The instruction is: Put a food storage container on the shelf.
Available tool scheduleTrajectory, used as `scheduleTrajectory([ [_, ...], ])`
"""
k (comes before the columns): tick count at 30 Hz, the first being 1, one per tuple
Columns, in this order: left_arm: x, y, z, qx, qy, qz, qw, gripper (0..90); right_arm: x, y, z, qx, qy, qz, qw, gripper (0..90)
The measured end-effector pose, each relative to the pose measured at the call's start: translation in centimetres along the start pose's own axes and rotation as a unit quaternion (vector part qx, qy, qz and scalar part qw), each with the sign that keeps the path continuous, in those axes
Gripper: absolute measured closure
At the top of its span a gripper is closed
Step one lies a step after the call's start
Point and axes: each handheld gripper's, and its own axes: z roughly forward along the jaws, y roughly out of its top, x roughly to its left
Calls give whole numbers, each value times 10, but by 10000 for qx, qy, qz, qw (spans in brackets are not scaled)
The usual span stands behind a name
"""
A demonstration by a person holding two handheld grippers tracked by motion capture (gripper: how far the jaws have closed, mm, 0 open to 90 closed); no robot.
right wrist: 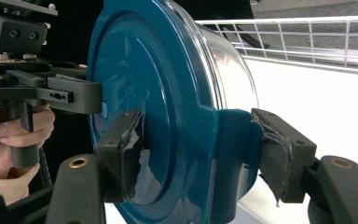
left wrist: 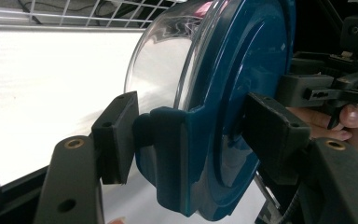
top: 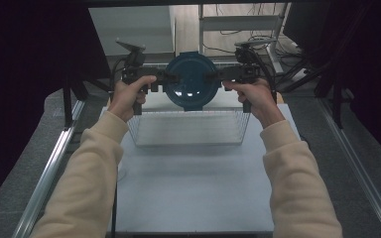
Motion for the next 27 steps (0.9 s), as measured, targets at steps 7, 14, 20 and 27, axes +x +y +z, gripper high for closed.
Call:
scheduleTrajectory([
  [7, 11, 3, 16, 77, -24, -190, 9998, 374, -16, 2, 7, 77, -49, 262, 9996, 367],
  [14, 20, 7, 24, 61, -54, -363, 9993, 377, -27, 3, 12, 25, -60, 403, 9992, 365],
  [20, 30, 10, 30, -20, -122, -632, 9979, 376, -37, 6, 17, -30, 16, 736, 9973, 365],
  [27, 39, 12, 35, -63, -175, -875, 9960, 372, -43, 8, 24, -29, -51, 1113, 9938, 356],
])
